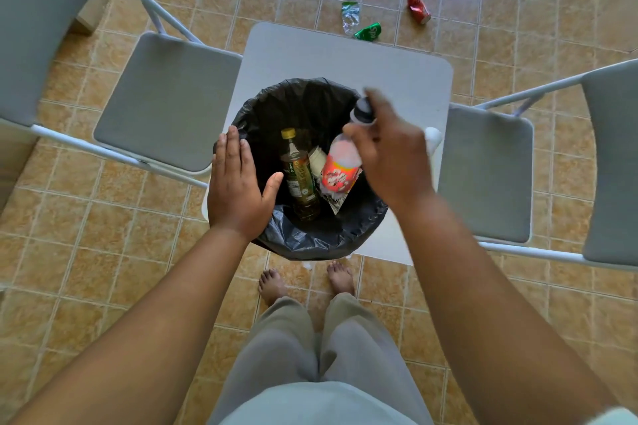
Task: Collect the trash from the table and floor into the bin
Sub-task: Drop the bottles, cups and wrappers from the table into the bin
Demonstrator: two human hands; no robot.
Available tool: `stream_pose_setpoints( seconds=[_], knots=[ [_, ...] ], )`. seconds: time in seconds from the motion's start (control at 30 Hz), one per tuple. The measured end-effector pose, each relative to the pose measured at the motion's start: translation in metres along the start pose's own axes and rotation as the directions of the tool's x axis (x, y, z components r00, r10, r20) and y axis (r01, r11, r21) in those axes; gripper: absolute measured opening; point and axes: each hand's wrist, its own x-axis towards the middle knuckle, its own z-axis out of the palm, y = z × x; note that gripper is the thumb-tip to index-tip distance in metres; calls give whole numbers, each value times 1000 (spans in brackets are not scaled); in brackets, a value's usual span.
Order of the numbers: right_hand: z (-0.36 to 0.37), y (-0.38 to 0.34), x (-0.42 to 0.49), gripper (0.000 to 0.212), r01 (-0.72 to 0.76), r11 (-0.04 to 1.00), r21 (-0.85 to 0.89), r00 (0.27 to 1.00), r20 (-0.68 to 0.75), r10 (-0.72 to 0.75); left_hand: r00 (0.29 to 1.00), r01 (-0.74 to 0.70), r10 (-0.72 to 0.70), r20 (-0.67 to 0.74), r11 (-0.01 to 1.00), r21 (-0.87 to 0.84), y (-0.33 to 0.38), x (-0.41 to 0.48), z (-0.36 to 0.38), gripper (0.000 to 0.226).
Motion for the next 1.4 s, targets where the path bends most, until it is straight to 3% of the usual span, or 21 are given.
stream_pose_setpoints(
  seconds=[0.07,0.2,0.33,0.4,0.43,0.5,0.57,0.63,0.7,0.87,1.2,1.33,1.4],
  knots=[
    [28,8,-10,50,-51,997,-63,985,162,60,1000,0,0,0,1000,-2,-1,0,1,84],
    [66,27,-22,52,-130,958,-257,912,347,217,1000,-1,1,-11,1000,-7,0,0,2,83],
    [83,34,-17,74,-228,876,-425,747,500,438,1000,-6,6,-20,1000,-13,-1,0,2,83],
    [85,33,-14,82,-235,876,-421,711,540,450,1000,-7,7,-23,1000,-10,-1,0,2,83],
    [83,32,-14,82,-218,890,-400,729,539,421,1000,-6,6,-23,1000,-8,-1,0,2,83],
    [74,28,-16,73,-135,938,-321,838,469,281,1000,-4,4,-22,1000,-10,-1,0,2,83],
    [59,28,-19,58,-29,975,-219,949,302,96,1000,-5,5,-23,1000,-16,0,0,2,83],
    [46,32,-20,49,44,979,-201,992,122,-20,1000,-5,5,-24,1000,-15,0,0,2,83],
    [36,40,-23,48,45,961,-273,998,59,-30,1000,1,-1,-27,1000,-15,1,1,2,83],
    [33,62,-38,62,-102,955,-279,971,180,156,1000,-12,12,-26,1000,-8,3,7,2,83],
    [26,87,-16,66,-139,953,-269,965,177,191,999,-36,35,-19,999,-25,29,34,1,84],
    [22,92,-7,65,-150,965,-215,969,160,186,999,-35,34,-18,999,-19,36,45,2,84],
    [20,94,-6,64,-180,980,-81,971,141,190,999,-38,37,-24,999,-18,36,46,3,84]
  ],
)
